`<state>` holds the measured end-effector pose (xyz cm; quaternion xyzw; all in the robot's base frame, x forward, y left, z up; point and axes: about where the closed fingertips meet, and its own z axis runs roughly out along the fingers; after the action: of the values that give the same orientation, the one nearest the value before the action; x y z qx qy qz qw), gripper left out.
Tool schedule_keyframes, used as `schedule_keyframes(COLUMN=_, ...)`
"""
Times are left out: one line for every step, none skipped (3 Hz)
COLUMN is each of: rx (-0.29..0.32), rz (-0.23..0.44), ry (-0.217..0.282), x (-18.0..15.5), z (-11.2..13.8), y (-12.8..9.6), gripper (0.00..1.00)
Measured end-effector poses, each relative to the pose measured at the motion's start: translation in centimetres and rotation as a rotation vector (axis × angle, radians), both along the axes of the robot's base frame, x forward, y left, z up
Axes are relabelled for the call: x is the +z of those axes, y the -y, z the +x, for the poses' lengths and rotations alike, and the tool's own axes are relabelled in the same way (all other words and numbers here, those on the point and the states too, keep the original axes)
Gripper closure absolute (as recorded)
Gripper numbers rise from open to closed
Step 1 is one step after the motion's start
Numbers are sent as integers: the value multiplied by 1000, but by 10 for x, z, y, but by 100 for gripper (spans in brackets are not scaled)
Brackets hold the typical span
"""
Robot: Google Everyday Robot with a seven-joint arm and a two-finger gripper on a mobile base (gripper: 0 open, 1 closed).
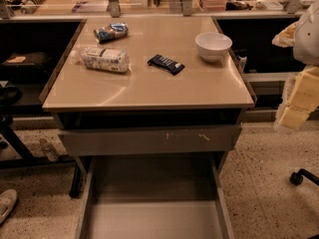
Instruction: Place rxbar blueberry into middle drawer
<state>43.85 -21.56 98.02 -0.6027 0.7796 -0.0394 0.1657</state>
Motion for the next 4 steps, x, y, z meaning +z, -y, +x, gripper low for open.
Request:
schedule_keyframes(rx=0, rz=0, ry=0, x=0, z=0, y=0, gripper=0)
schedule_keyframes(rx=2, rz=-16, ry=14, x=-1, z=4, y=-3, gripper=0)
schedule_keyframes(rx=37, rz=-8, ry=19, x=-13, z=36, y=-17, gripper=0)
schedule_keyframes(rx=83, rz=40, ry=21, x=-34, z=76, y=-30, gripper=0)
